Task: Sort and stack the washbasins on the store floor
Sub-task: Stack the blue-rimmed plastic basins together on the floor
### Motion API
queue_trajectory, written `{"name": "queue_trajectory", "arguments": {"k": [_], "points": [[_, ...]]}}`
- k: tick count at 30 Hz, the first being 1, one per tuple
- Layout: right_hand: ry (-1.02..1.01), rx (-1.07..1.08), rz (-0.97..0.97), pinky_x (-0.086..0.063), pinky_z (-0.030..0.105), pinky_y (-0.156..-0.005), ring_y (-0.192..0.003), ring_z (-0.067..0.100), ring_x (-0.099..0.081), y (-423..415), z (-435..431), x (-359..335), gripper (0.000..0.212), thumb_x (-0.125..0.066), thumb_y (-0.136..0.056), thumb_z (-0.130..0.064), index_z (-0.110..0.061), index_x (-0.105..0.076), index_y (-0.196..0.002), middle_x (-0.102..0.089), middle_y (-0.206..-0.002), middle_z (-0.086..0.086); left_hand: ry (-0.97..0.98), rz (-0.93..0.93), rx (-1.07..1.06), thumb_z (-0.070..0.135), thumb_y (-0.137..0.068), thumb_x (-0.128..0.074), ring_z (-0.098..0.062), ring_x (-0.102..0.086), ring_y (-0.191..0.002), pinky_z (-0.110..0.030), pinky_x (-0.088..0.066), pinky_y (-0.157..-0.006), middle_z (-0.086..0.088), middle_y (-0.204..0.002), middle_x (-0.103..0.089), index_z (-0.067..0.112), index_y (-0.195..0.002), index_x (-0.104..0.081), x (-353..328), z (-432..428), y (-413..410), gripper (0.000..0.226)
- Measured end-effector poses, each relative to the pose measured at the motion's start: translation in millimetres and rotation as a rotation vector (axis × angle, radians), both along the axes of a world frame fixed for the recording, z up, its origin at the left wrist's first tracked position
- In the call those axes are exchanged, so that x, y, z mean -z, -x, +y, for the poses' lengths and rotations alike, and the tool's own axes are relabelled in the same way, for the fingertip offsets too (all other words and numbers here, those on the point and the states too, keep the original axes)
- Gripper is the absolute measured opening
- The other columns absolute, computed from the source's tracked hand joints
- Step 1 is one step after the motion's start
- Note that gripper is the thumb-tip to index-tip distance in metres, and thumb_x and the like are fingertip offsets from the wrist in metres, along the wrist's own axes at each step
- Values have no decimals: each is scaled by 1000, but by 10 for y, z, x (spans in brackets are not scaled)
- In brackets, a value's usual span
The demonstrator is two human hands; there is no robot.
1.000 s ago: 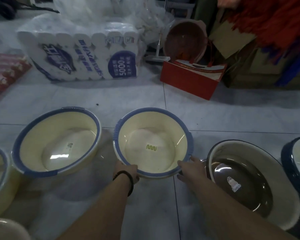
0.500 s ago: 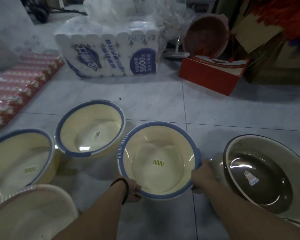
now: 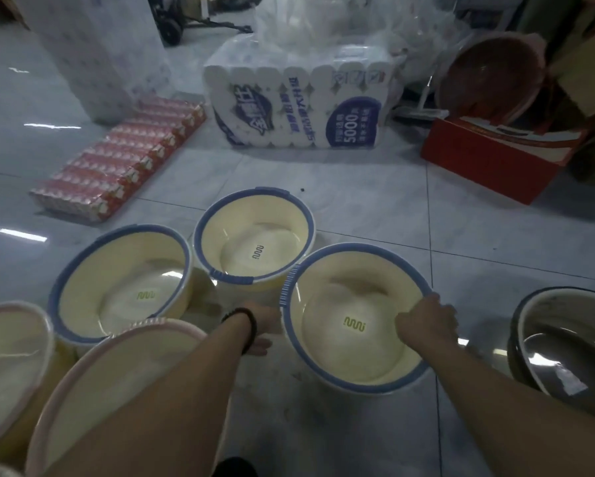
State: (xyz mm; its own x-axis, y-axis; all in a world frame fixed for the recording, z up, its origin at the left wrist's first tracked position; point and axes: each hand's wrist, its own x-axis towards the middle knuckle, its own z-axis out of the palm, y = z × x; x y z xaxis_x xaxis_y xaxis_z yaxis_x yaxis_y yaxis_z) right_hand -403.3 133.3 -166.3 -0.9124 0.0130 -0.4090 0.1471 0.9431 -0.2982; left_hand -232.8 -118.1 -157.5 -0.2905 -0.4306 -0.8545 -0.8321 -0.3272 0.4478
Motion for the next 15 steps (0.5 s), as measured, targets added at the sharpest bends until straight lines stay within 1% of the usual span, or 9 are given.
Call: {"name": "queue_trajectory", "arguments": {"k": [2,4,6,8,9,10,11,13,15], "points": [[45,-138,113,-58,49,-93,-111,40,-63,-65,-279,-128,54,-58,-82,-32,-8,-53,-130,-60,-125,20,31,84,-100,36,-83,-71,-21,-57,-52,-34,-55,-55,-13,-85,-64,12,-131,-62,-115,-306,79,55],[45,-266,206,-56,50,-95,-110,35,-63,-153,-530,-213,42,-56,-88,-32,-12,-57,-124,-64,-119,14,70,104,-212,29,-94,-60,-21,-58,-54,-31,-51,-50,-12,-91,-62,8,-143,-51,-261,-545,209,54],[107,-344,206,-55,47,-95,-107,29,-60,-249,-698,-183,33,-57,-94,-31,-16,-57,-123,-62,-116,8,118,131,-302,22,-104,-49,-29,-61,-80,-39,-56,-75,-19,-126,-61,5,-150,-44,-278,-692,354,49],[190,-367,116,-56,41,-93,-107,24,-58,-314,-786,-58,38,-61,-97,-30,-17,-56,-131,-62,-120,5,95,202,-401,15,-107,-39,-40,-58,-122,-45,-48,-107,-23,-156,-43,1,-154,-38,-120,-808,523,49],[208,-379,84,-56,38,-92,-107,22,-58,-328,-818,-15,42,-64,-98,-29,-17,-54,-137,-62,-123,4,47,249,-471,14,-107,-38,-41,-47,-140,-46,-41,-116,-24,-161,-36,2,-153,-40,-22,-833,576,48],[221,-382,58,-55,36,-90,-106,21,-58,-321,-843,12,46,-65,-98,-28,-17,-51,-141,-62,-126,3,-5,283,-499,15,-107,-39,-40,-38,-148,-47,-37,-120,-25,-162,-34,4,-150,-43,-1,-815,602,44],[227,-369,34,-53,34,-87,-104,20,-57,-301,-884,46,50,-67,-99,-27,-18,-48,-144,-61,-128,3,-21,316,-521,17,-108,-42,-38,-37,-149,-46,-37,-120,-24,-162,-35,6,-146,-45,89,-846,623,40],[233,-330,5,-50,33,-83,-101,20,-55,-264,-945,77,54,-68,-99,-25,-17,-43,-146,-61,-130,6,-66,354,-663,22,-108,-48,-34,-49,-140,-45,-46,-112,-21,-153,-47,3,-149,-41,248,-919,680,46],[242,-305,-20,-50,34,-85,-101,23,-55,-240,-979,91,56,-66,-100,-25,-13,-40,-149,-60,-133,11,-89,392,-708,24,-105,-54,-32,-61,-113,-44,-55,-88,-13,-131,-60,5,-148,-42,321,-984,707,49]]}}
